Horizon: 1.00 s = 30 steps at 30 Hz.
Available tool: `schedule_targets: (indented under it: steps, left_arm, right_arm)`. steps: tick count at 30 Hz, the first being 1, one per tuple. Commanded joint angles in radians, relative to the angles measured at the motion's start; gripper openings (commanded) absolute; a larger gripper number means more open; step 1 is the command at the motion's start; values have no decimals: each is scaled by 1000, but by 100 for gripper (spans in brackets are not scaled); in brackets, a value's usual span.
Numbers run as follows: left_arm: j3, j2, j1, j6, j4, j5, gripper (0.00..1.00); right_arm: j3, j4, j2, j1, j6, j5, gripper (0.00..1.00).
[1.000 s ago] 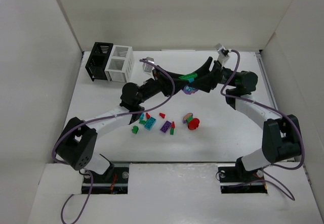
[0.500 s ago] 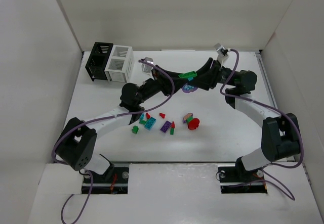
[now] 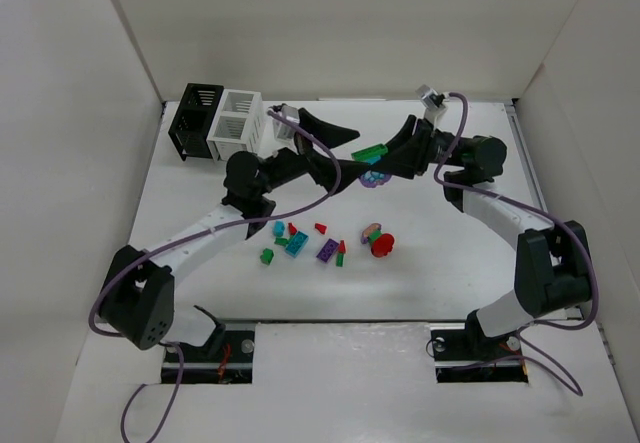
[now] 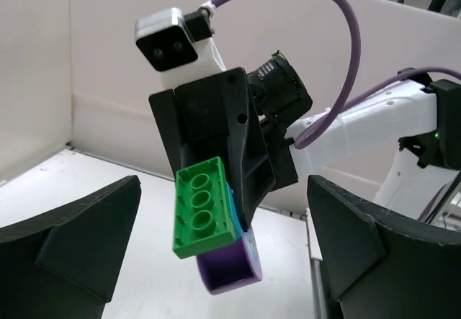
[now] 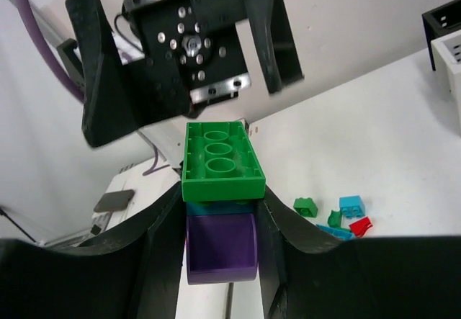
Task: Sort the legos into containers by color
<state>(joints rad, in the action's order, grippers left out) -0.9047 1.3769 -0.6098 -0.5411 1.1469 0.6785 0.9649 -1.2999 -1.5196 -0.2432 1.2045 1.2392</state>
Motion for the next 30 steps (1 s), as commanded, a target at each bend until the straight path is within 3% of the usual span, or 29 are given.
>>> schedule_targets:
  steps: [1,5,12,17,20,24,30]
  left_arm:
    - [-65,-50,42,56,-48,151,100]
    - [-198,-27,51,208,-426,185,100]
    - [-263,30,103,243,-602,374,99]
    - [-252,54,124,234,-619,488,96]
    - [-263,77,124,219,-605,571,89]
    - [-263,77,124,219,-587,572,84]
    - [-253,79,114,191,-578,572,84]
  right_arm:
    - [20,-426,19,1,24,40,0]
    - [11,-417,29,1,24,58,0]
    - [11,-297,38,1,-37,104,0]
    - [11,-311,58,-17,-72,153,0]
    - [11,-291,58,-18,-82,178,0]
    - [11,-279,35,-18,-82,187,0]
    - [20,-269,3,-27,-82,187,0]
